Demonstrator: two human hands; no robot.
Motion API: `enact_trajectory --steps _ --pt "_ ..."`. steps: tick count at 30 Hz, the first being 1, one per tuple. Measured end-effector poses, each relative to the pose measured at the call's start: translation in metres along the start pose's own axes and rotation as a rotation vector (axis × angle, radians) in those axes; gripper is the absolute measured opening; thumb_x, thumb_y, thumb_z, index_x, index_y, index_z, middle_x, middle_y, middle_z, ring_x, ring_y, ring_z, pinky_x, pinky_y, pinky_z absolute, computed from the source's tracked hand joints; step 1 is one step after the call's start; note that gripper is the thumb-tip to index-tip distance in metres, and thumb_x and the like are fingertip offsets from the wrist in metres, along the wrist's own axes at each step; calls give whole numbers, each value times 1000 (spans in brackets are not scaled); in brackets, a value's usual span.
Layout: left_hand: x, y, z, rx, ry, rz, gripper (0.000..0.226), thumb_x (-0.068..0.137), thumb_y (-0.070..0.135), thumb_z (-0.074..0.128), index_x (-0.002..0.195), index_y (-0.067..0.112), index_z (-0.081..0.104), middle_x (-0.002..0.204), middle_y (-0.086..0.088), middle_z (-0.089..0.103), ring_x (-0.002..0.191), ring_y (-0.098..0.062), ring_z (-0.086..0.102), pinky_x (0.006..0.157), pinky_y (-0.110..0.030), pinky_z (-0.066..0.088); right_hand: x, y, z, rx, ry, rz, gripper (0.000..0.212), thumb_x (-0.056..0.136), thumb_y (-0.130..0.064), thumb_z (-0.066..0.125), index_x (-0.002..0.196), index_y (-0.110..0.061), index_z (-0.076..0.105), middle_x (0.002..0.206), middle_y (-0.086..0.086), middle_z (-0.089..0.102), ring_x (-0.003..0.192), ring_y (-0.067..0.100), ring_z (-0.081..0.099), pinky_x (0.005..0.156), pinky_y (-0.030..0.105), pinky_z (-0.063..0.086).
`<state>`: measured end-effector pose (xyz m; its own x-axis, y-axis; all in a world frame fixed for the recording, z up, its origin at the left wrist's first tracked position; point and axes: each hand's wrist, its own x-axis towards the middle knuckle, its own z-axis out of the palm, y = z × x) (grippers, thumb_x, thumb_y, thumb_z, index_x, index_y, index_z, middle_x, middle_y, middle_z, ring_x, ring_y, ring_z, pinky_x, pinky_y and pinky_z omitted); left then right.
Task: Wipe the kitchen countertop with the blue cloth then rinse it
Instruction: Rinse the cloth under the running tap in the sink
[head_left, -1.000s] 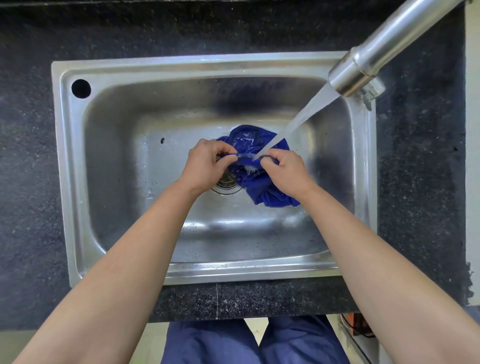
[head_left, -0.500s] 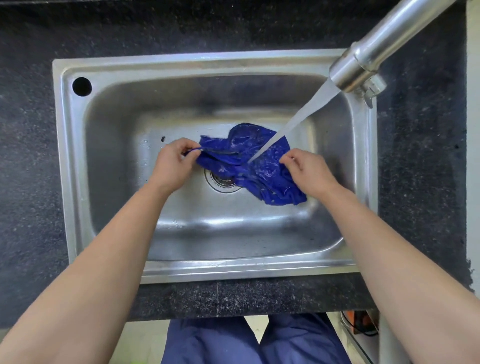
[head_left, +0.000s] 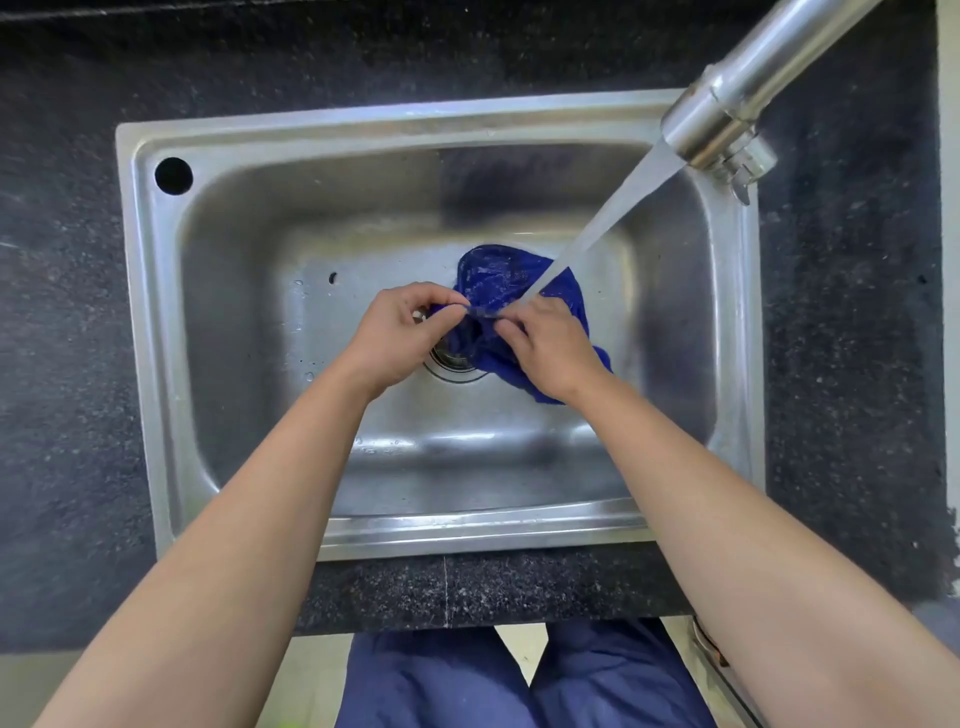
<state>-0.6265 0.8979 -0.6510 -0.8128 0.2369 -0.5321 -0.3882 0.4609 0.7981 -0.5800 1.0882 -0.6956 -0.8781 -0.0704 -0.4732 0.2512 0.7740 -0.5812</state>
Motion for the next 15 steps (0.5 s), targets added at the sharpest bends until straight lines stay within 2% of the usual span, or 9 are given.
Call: enact_trajectory --steps 2,4,7,10,12,13,15 --pt "2 -2 3 34 5 -16 6 94 12 64 95 15 70 76 7 63 55 7 53 60 -6 41 -10 6 -10 95 35 38 24 105 -32 40 108 -19 60 97 0 64 92 22 55 79 36 42" --pt "3 -4 10 98 -38 -20 4 94 17 66 93 16 70 78 9 66 59 8 56 62 -7 43 -20 11 -18 114 60 41 21 106 -30 39 107 -19 57 89 -2 62 82 21 56 75 35 43" --pt "7 -8 23 45 -52 -63 10 92 26 70 95 18 76 84 8 73 70 4 64 71 -11 50 -27 16 -21 61 140 35 31 106 -36 41 81 -19 50 70 -7 52 68 19 51 64 33 38" --pt "7 -6 33 -47 16 -113 12 88 27 74 83 17 78 76 4 73 67 -6 66 69 -19 54 -27 15 -27 -9 249 43 46 105 -40 44 63 -22 33 58 -8 40 55 16 41 57 31 29" --pt "10 -6 36 -57 85 -147 30 87 29 74 66 9 71 60 2 63 56 -12 56 60 -26 49 -27 12 -29 -7 316 13 46 103 -41 46 62 -21 39 58 -7 41 55 15 41 56 32 32" --pt "13 -8 36 -58 114 -155 36 88 30 72 62 5 65 59 0 56 56 -16 52 59 -29 45 -25 11 -28 -2 339 -1 45 103 -42 47 65 -18 47 61 -7 44 58 15 44 56 33 35" --pt "17 -8 35 -6 99 -142 27 89 32 63 73 11 67 78 -4 58 72 -26 61 69 -37 51 -23 7 -27 -12 367 -9 33 102 -38 49 81 -16 61 75 -6 53 71 18 51 62 34 41"
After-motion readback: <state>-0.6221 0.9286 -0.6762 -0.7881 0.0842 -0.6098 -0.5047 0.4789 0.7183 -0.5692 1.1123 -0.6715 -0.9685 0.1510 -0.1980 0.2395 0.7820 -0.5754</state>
